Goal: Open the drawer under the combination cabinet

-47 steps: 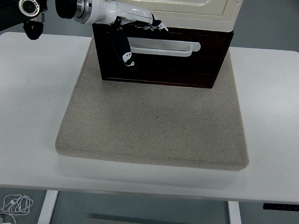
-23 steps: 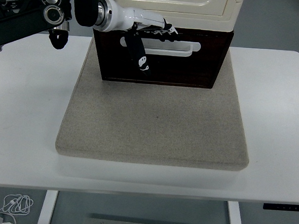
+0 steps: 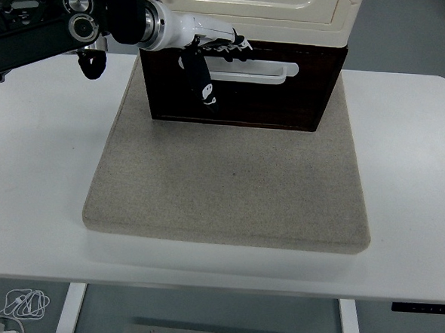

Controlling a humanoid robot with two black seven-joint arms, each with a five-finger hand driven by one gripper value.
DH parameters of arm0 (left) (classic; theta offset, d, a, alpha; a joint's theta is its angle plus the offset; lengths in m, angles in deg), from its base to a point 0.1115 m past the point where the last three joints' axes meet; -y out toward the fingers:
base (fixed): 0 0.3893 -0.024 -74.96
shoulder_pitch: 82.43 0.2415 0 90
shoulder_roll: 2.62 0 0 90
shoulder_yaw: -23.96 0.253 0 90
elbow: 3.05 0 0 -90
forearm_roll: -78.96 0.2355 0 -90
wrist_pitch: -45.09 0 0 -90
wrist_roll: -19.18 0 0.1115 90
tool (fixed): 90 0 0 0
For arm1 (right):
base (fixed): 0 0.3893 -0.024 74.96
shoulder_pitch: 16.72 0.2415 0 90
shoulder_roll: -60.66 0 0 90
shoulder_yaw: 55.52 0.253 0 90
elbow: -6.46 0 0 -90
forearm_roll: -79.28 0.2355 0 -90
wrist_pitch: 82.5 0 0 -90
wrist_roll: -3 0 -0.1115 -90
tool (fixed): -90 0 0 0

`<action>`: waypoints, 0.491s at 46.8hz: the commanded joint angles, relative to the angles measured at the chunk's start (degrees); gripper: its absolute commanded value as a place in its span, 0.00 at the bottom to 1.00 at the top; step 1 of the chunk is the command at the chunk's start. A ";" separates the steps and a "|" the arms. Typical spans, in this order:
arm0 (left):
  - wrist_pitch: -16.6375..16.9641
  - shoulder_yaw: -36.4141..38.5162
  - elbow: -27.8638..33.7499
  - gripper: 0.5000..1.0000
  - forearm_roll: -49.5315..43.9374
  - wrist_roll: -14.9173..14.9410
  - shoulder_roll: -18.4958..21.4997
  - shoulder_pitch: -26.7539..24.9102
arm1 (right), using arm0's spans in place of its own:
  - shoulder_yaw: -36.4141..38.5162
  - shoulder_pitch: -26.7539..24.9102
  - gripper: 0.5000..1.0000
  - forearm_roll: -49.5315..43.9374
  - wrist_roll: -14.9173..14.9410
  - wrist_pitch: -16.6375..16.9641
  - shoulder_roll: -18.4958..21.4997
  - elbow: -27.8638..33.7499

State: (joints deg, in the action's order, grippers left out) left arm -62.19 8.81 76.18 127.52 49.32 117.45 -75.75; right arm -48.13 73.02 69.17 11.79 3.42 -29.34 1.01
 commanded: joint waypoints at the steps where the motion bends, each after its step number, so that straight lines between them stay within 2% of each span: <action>1: 1.11 0.73 0.06 0.99 -1.27 0.17 -0.10 0.17 | 0.00 0.00 0.85 0.00 0.00 0.04 0.00 0.00; 23: 2.52 1.88 -0.21 0.99 -2.07 0.61 -0.98 0.61 | 0.00 0.00 0.85 0.00 0.00 0.04 0.00 0.00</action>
State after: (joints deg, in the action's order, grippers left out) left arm -60.28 10.36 76.07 125.40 49.94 116.59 -75.14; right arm -48.13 73.02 69.17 11.79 3.41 -29.34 1.01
